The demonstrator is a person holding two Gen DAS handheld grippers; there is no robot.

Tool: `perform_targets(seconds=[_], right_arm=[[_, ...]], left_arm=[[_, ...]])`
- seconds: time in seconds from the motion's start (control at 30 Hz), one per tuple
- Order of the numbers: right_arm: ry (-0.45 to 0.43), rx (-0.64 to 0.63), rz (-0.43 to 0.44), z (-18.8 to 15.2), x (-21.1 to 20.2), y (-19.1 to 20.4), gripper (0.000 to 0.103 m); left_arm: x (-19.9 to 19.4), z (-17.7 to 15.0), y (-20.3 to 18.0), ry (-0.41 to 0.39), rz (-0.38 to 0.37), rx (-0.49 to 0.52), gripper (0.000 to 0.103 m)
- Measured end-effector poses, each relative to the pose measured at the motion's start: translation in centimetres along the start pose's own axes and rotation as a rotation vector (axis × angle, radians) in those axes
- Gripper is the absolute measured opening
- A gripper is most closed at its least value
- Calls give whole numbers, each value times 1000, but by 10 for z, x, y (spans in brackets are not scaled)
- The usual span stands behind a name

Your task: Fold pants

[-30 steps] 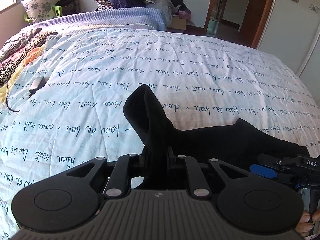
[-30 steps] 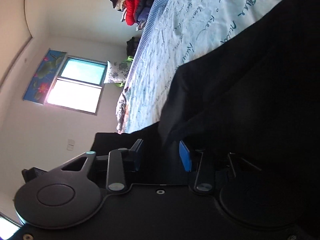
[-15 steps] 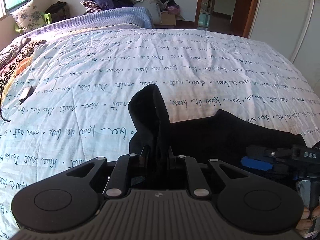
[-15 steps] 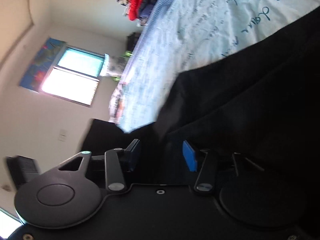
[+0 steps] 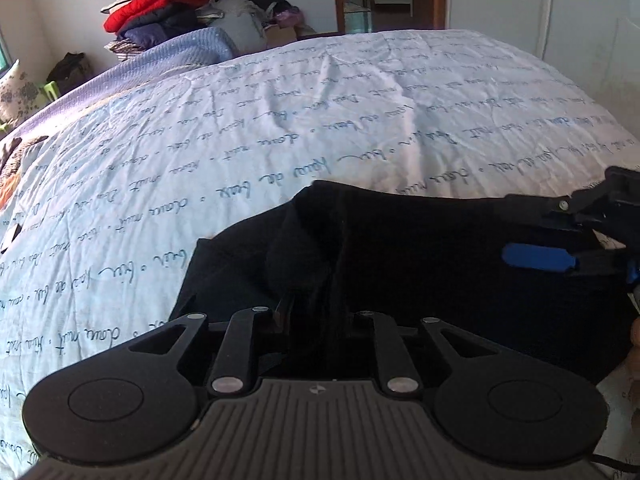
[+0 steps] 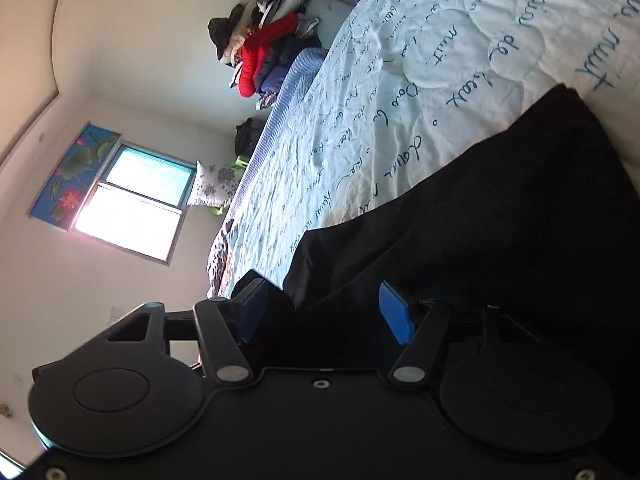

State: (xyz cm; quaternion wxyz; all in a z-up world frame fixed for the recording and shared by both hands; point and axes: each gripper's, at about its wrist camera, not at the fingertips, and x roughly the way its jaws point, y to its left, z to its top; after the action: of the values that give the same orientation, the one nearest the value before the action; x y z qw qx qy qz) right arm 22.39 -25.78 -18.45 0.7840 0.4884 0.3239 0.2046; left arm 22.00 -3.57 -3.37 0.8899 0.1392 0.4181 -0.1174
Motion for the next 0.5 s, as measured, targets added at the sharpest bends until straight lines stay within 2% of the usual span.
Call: perform_targets(seconds=[0.13, 0.2, 0.3, 0.43, 0.5], right_arm=[[-24, -66, -21, 22, -34, 0, 64], [-56, -60, -23, 34, -58, -8, 65], [-57, -37, -35, 46, -88, -23, 65], [-77, -61, -81, 53, -128, -33, 69], [-95, -66, -59, 54, -137, -33, 71]], left_arm=[[-5, 7, -18, -17, -18, 22, 19], [-4, 13, -31, -19, -44, 29, 19], [4, 19, -64, -7, -83, 71, 19], [16, 9, -101, 1, -106, 115, 19], [18, 1, -114, -16, -95, 137, 20]])
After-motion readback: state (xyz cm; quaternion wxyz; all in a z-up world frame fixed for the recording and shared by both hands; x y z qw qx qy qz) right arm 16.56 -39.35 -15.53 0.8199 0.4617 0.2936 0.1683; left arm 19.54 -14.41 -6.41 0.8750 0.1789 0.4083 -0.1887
